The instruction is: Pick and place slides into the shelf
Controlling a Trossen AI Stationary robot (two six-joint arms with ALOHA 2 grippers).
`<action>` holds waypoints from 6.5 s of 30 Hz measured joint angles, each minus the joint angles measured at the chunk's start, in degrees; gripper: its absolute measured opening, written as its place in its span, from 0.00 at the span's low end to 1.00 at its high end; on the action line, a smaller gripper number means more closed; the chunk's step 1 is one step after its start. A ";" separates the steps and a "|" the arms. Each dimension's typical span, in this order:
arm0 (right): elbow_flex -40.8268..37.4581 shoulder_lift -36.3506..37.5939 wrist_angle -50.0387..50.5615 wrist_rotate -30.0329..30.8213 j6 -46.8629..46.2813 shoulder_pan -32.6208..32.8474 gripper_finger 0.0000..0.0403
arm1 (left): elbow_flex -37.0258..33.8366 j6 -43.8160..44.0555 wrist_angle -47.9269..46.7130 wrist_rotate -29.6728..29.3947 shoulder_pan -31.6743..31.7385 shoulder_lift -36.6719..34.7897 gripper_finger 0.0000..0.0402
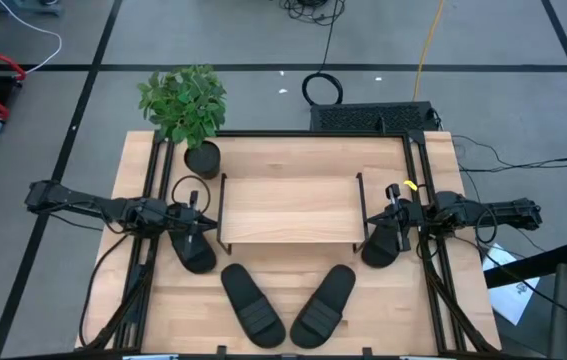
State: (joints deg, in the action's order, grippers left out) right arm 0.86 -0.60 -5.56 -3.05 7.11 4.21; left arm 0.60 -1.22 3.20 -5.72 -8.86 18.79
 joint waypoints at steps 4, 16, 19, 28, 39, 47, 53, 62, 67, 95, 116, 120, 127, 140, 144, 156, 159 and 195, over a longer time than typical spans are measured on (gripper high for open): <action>0.00 0.00 0.00 0.00 0.00 0.01 0.00 | 0.00 -0.01 0.00 -0.02 0.00 0.00 0.07; 0.00 -0.01 -0.02 -0.02 0.02 0.00 0.00 | 0.00 0.00 0.00 -0.01 0.00 0.00 0.03; -0.02 0.00 -0.01 -0.02 0.01 0.02 0.00 | 0.00 0.00 0.00 -0.01 0.00 0.01 0.01; 0.00 -0.01 -0.02 -0.01 0.00 0.01 0.00 | 0.00 0.01 0.00 -0.01 0.00 0.00 0.05; 0.00 0.00 0.00 -0.02 0.02 0.00 0.00 | 0.01 0.01 0.00 -0.02 0.00 0.01 0.05; -0.01 -0.01 0.00 -0.02 0.00 0.01 0.00 | 0.00 0.01 0.00 -0.02 0.00 0.02 0.00; -0.01 -0.02 -0.03 -0.01 0.01 0.01 0.00 | 0.01 0.01 0.00 -0.01 0.00 0.00 0.04; -0.02 -0.01 -0.22 -0.02 -4.91 0.00 0.00 | 0.01 -0.01 0.00 0.00 0.00 0.01 0.06; -0.01 -0.01 -0.18 -0.02 -8.36 0.01 0.00 | 0.00 0.00 0.00 0.00 0.00 0.00 0.03; 32.23 -12.30 39.83 19.50 -23.30 -0.02 0.15 | 0.00 0.55 0.07 0.04 0.00 0.00 0.02; 42.49 -36.64 71.92 2.75 -34.79 -11.96 0.51 | 0.00 4.68 0.02 0.02 0.00 0.00 0.04; 42.48 -40.51 72.73 -1.54 -32.23 -15.94 0.58 | 0.00 6.78 0.02 0.02 0.00 0.00 0.01; 42.45 -47.62 72.23 -8.86 -28.56 -19.82 0.56 | 0.00 10.62 0.02 0.02 0.00 0.00 0.04; 37.71 -52.72 73.47 -13.02 -25.90 -22.65 0.55 | 0.00 10.39 0.02 0.02 0.00 0.00 0.03; 36.01 -53.59 71.76 -15.28 -25.90 -23.38 0.55 | 0.01 10.39 0.02 0.02 0.00 0.00 0.01; 33.66 -57.16 67.96 -19.90 -29.30 -23.37 0.55 | 0.01 10.53 0.02 0.02 0.00 0.00 0.06; 32.56 -57.16 66.41 -23.01 -29.55 -23.36 0.55 | 0.00 10.56 0.02 0.02 0.00 0.00 0.06; 55.78 -49.56 85.01 -9.67 -17.11 -23.39 0.01 | 0.02 13.31 0.04 0.02 0.00 0.00 0.00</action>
State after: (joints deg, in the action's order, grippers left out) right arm 56.64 -50.16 79.45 -12.72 -10.00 -19.18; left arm 0.62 12.09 3.25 -5.69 -8.86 18.79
